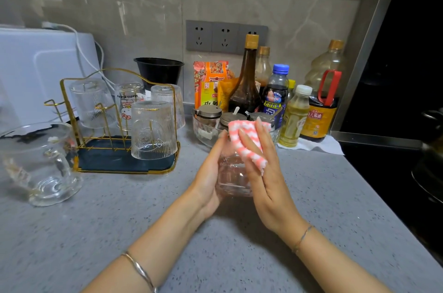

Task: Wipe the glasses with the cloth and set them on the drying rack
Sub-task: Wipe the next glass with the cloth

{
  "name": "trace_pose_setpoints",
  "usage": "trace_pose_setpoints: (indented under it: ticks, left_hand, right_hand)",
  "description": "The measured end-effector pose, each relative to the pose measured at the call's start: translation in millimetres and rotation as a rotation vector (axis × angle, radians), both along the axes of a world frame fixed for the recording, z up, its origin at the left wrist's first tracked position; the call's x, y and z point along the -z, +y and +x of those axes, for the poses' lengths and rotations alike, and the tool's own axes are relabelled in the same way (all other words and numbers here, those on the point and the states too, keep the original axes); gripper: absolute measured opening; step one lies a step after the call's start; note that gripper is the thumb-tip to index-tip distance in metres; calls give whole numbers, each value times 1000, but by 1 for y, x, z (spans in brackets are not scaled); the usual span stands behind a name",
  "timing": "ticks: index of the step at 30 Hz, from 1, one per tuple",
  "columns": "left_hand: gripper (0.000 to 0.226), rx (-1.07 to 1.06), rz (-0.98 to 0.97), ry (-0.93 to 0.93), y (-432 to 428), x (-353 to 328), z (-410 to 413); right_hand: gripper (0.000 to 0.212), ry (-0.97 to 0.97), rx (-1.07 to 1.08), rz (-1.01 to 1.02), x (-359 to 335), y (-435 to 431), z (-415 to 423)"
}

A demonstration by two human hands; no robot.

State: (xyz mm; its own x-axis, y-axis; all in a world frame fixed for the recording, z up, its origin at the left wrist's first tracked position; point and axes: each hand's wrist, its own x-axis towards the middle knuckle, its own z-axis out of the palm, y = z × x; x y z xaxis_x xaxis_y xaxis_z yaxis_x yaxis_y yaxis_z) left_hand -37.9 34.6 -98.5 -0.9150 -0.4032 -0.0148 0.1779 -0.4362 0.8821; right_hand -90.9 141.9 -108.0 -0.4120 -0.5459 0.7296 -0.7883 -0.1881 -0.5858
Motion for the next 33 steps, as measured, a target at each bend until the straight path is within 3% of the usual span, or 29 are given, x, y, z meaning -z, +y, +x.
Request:
trace_pose_setpoints:
  ticks: [3, 11, 18, 26, 30, 33]
  left_hand:
    - [58, -19, 38, 28, -1, 2, 0]
    - [72, -75, 176, 130, -5, 1, -1]
    - [73, 35, 251, 122, -9, 0, 3]
    - [55, 43, 79, 31, 3, 2, 1]
    - [56, 59, 88, -11, 3, 2, 3]
    - [60, 56, 141, 1, 3, 2, 3]
  right_hand:
    - [48, -13, -46, 15, 2, 1, -3]
    - [43, 203, -71, 167, 3, 4, -3]
    - [43, 384, -30, 264, 3, 2, 0]
    - [41, 130, 51, 120, 0, 4, 0]
    - [51, -102, -33, 6, -8, 6, 6]
    - [43, -119, -68, 5, -4, 4, 5]
